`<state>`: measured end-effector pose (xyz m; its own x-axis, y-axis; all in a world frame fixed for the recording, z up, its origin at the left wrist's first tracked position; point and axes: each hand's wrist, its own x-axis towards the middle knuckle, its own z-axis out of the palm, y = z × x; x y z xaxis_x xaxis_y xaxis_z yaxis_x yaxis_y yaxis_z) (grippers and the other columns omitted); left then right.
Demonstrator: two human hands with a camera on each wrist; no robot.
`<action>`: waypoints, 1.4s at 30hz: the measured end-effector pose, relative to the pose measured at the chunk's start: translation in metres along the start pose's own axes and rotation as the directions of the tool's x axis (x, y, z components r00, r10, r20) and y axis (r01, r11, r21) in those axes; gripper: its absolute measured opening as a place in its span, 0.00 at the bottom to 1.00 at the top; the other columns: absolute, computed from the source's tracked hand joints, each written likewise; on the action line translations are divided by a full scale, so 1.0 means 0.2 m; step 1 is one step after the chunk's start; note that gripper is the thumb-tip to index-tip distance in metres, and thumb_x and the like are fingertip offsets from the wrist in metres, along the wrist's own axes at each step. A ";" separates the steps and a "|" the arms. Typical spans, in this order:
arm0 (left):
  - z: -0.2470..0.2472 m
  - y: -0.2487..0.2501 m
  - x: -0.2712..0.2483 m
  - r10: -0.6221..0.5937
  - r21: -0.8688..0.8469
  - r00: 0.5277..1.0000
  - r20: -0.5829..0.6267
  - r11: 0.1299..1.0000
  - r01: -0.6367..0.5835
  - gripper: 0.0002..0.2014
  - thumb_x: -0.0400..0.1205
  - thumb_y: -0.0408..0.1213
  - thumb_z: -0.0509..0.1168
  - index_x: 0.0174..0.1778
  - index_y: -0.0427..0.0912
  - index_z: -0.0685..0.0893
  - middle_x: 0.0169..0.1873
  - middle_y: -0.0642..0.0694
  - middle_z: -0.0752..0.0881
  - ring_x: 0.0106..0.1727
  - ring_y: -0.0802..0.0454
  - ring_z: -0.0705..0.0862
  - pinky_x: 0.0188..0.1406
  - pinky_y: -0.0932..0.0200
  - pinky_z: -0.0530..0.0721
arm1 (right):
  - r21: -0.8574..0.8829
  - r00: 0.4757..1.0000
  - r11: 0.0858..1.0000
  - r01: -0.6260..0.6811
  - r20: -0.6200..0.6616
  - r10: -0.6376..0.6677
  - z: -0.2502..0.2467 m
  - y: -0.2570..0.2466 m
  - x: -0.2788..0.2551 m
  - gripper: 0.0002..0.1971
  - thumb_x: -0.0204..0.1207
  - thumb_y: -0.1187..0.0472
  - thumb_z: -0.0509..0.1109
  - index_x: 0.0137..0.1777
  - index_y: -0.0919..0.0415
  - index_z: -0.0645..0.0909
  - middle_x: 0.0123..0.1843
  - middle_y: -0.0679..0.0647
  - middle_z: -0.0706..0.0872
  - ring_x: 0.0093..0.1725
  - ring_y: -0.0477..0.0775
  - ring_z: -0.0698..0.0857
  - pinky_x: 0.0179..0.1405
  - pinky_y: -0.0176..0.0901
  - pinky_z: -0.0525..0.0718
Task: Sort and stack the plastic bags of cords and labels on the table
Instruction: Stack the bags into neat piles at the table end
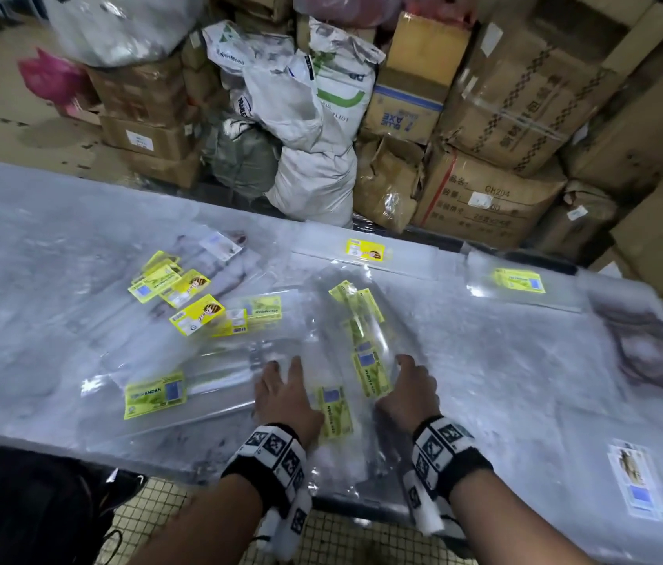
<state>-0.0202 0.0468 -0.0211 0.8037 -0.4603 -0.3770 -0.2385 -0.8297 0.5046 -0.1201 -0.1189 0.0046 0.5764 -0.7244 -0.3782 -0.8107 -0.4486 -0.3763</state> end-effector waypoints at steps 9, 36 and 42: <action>-0.04 0.01 0.04 -0.008 -0.094 1.000 -0.008 0.995 0.007 0.42 0.74 0.47 0.67 0.84 0.50 0.58 0.84 0.42 0.52 0.84 0.39 0.51 0.83 0.47 0.50 | 0.014 0.993 0.993 0.114 -0.029 -0.113 0.11 -0.10 -0.05 0.26 0.71 0.44 0.77 0.65 0.54 0.75 0.62 0.55 0.74 0.65 0.60 0.73 0.63 0.53 0.78; -0.04 0.08 0.02 -0.012 -0.881 1.000 0.008 0.472 0.013 0.20 0.76 0.13 0.63 0.60 0.35 0.81 0.36 0.44 0.90 0.36 0.50 0.87 0.34 0.59 0.87 | 0.510 0.974 0.845 0.160 0.057 -0.219 0.07 -0.04 -0.05 0.19 0.77 0.49 0.76 0.64 0.52 0.78 0.55 0.46 0.85 0.55 0.46 0.85 0.48 0.29 0.80; -0.08 0.11 0.01 0.124 -0.989 0.991 0.059 0.145 0.040 0.28 0.63 0.13 0.67 0.58 0.38 0.78 0.41 0.38 0.90 0.38 0.43 0.90 0.34 0.49 0.88 | 0.719 0.936 0.694 0.036 0.220 -0.276 0.01 -0.10 -0.05 0.11 0.78 0.65 0.74 0.59 0.61 0.82 0.51 0.60 0.92 0.51 0.61 0.92 0.51 0.58 0.91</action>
<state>-0.0150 0.0336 0.0025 0.7347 -0.5771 -0.3567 0.5367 0.1728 0.8259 -0.1097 -0.1014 0.0136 0.7855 -0.4394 -0.4358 -0.4679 0.0391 -0.8829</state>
